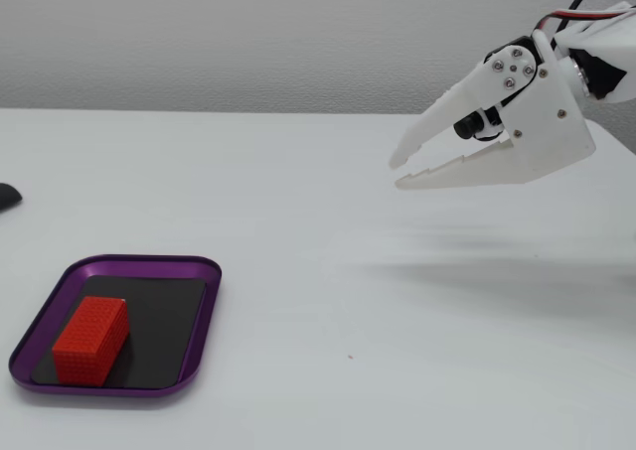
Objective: Remove the cube from the box.
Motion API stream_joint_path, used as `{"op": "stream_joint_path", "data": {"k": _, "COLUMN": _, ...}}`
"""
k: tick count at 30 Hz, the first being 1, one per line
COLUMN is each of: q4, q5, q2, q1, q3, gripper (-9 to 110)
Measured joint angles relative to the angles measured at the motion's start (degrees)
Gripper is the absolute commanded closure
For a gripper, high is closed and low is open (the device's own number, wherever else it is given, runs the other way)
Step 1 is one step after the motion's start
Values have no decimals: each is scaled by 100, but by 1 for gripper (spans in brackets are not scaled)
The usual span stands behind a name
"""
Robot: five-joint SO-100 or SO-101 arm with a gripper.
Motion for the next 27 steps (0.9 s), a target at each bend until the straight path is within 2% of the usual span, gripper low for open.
{"op": "stream_joint_path", "data": {"k": 5, "q4": -396, "q5": 0, "q2": 0, "q1": -35, "q3": 0, "gripper": 102}}
{"op": "stream_joint_path", "data": {"k": 27, "q4": -729, "q5": 0, "q2": 0, "q1": 0, "q3": -70, "gripper": 102}}
